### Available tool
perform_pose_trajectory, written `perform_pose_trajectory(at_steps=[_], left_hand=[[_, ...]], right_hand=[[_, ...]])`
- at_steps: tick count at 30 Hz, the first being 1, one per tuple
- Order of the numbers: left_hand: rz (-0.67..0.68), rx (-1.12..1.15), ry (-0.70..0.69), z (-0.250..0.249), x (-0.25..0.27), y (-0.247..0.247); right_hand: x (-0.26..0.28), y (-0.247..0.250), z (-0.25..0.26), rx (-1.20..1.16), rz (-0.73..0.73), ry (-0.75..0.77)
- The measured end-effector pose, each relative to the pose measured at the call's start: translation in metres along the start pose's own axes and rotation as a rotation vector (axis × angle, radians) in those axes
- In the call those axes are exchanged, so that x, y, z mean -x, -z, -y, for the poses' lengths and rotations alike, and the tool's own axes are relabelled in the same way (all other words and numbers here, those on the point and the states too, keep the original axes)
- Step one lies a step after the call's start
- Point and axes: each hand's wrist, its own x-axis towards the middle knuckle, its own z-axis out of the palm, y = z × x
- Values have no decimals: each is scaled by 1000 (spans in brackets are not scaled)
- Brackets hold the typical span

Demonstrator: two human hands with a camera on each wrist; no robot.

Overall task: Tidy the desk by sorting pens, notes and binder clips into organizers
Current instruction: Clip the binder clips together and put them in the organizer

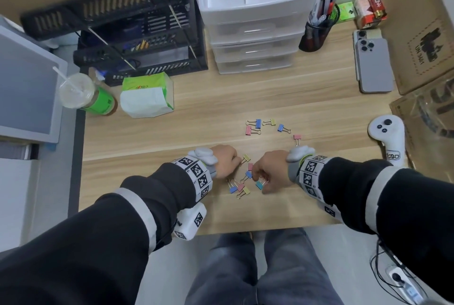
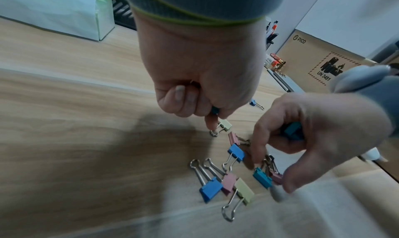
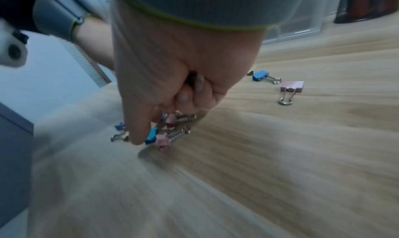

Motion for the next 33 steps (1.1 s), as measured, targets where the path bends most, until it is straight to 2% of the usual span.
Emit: perform_pose_trajectory(at_steps=[3, 6, 8, 13, 17, 22, 27, 31, 33], left_hand=[[-7, 0, -8, 2, 0, 1], [-7, 1, -12, 4, 4, 4], [-18, 29, -15, 5, 6, 6], [-90, 45, -8, 2, 16, 26], [-182, 156, -35, -8, 20, 53], [-278, 233, -106, -33, 28, 93], [-384, 257, -227, -54, 35, 120], [-421, 218, -351, -72, 38, 132], [-413, 199, -395, -81, 38, 134]], right_hand=[[-5, -4, 1, 118, -25, 39], [-6, -7, 1, 107, -60, 38], [-4, -5, 2, -52, -126, 0], [2, 19, -8, -630, -315, -142], [1, 47, -8, -1231, -266, -291], [10, 72, 1, -1393, -110, -121], [10, 84, 1, -1712, -72, -200], [10, 90, 5, -2004, 92, -189], [11, 95, 8, -2082, 56, -169]])
